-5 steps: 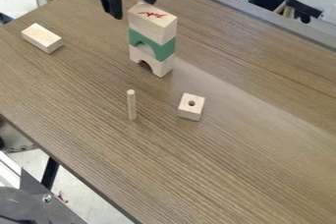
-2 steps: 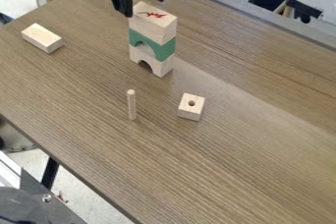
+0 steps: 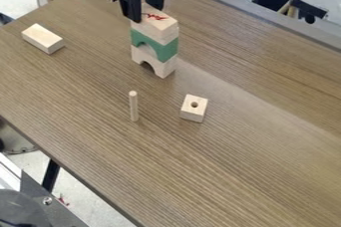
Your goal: Takes the white block and places it on another white block on the table
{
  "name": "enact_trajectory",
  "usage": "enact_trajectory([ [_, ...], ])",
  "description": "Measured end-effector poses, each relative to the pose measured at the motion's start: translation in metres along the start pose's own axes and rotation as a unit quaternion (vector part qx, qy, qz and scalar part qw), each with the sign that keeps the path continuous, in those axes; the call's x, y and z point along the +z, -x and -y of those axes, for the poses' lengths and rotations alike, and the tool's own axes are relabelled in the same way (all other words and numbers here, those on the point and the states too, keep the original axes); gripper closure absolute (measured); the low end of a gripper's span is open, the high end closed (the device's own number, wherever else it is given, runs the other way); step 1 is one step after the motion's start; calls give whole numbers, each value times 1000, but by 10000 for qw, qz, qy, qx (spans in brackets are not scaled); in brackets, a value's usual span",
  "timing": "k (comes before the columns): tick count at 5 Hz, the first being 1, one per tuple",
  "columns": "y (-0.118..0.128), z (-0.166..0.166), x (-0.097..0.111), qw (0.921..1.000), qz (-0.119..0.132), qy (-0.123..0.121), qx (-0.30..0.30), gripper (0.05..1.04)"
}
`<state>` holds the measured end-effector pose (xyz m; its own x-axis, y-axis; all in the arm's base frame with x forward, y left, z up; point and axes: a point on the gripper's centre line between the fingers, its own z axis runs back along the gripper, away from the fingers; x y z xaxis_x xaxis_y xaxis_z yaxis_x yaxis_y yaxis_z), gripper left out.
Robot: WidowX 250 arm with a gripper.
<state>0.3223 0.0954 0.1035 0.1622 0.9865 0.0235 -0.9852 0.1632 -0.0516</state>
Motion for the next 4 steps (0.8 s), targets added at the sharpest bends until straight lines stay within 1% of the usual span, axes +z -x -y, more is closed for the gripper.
enact_trajectory([
  [1, 0, 1, 1, 10000, -9, 13, 6, 543],
  [2, 1, 2, 3, 9999, -146, 82, 33, 543],
  [3, -4, 8, 26, 9989, -192, 427, 52, 543],
  [4, -22, 3, 44, 9971, -169, 696, 267, 544],
])
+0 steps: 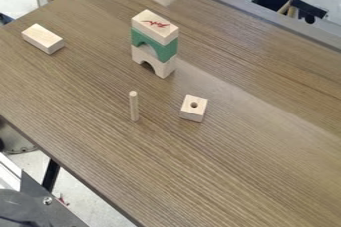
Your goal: Takes the white block and places it on another white block on the table
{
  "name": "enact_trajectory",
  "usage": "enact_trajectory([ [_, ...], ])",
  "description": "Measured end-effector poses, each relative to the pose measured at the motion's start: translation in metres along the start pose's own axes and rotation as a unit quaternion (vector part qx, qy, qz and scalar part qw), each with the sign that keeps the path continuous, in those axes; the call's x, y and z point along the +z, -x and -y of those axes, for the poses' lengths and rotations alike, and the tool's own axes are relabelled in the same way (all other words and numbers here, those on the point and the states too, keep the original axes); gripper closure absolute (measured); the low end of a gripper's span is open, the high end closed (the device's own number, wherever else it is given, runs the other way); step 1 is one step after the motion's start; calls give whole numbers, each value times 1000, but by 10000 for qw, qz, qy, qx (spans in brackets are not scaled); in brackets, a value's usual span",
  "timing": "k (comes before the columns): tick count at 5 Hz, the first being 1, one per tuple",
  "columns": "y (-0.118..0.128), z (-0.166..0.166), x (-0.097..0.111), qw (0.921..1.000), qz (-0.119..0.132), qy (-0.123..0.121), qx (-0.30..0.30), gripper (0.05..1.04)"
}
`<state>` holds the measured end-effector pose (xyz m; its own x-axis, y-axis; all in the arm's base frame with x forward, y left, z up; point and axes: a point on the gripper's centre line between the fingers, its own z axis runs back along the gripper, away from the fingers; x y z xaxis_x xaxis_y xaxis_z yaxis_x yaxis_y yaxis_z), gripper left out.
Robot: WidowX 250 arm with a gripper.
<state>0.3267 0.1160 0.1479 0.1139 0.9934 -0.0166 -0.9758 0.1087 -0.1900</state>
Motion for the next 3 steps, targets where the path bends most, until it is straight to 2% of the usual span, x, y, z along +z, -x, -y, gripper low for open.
enact_trajectory([
  [1, -21, -7, 9, 9999, 64, 40, 137, 544],
  [2, -47, -18, 10, 9996, 160, -44, 249, 544],
  [3, -63, -26, 1, 9992, 169, -352, 59, 544],
])
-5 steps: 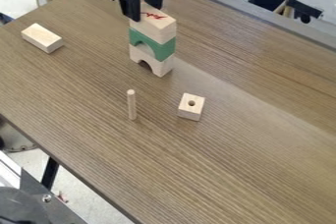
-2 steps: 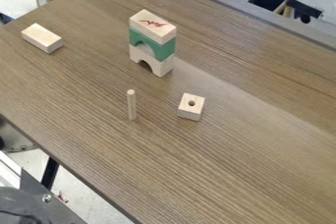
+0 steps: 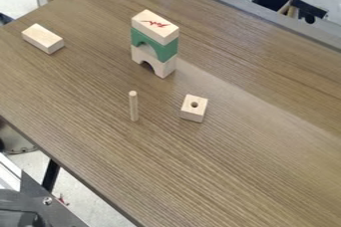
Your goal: Takes the white block and places it on another white block on the table
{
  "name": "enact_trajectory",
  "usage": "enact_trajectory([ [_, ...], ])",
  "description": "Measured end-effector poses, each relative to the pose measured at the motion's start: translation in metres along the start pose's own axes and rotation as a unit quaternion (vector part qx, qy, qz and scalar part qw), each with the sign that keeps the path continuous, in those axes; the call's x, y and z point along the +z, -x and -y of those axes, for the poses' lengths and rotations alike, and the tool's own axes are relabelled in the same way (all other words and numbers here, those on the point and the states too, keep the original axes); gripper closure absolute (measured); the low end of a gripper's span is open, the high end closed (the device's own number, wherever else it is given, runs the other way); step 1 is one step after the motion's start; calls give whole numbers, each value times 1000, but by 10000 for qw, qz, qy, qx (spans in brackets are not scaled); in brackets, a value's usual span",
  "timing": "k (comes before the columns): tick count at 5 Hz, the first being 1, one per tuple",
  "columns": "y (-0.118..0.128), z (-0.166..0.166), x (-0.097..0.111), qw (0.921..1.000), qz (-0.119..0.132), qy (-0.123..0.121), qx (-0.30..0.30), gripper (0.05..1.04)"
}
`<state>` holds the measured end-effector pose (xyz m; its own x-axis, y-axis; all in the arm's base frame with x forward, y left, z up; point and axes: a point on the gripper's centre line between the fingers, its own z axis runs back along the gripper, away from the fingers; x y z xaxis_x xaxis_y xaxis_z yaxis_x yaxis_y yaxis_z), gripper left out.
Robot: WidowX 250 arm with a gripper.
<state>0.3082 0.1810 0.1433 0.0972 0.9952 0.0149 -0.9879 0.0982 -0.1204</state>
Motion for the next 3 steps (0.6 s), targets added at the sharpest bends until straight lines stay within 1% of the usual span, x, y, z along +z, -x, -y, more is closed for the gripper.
enact_trajectory([
  [1, -19, -13, -12, 9994, -22, -329, -122, 544],
  [2, -35, -20, -23, 9985, -65, -505, -179, 544],
  [3, -55, -23, -35, 9980, -149, -591, -175, 544],
])
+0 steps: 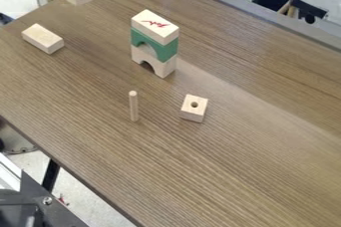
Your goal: Takes the white block and places it on another white block on the table
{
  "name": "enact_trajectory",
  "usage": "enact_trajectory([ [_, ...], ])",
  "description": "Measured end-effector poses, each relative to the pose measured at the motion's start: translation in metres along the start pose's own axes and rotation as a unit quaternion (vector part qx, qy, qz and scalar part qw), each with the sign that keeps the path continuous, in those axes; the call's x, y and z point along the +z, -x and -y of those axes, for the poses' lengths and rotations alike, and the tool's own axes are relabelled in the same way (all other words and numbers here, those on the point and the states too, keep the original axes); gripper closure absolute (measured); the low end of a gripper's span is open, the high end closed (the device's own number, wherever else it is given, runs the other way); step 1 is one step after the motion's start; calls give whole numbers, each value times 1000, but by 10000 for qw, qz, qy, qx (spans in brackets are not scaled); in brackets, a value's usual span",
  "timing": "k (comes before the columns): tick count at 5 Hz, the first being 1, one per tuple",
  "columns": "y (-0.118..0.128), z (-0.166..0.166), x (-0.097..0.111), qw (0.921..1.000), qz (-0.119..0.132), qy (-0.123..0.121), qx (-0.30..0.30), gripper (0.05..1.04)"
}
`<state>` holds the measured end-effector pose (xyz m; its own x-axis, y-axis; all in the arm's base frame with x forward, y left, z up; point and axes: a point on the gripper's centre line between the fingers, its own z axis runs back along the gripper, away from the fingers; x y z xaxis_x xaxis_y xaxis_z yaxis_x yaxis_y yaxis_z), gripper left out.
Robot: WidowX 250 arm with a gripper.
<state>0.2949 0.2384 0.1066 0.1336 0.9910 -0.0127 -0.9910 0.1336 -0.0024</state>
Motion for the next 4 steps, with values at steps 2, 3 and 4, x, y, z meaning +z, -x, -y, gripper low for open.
enact_trajectory([
  [2, -32, -6, -22, 9999, 25, -143, 84, 544],
  [3, -43, -15, -30, 9996, -11, -197, 201, 544],
  [4, -46, -25, -39, 9992, -8, -275, 278, 544],
])
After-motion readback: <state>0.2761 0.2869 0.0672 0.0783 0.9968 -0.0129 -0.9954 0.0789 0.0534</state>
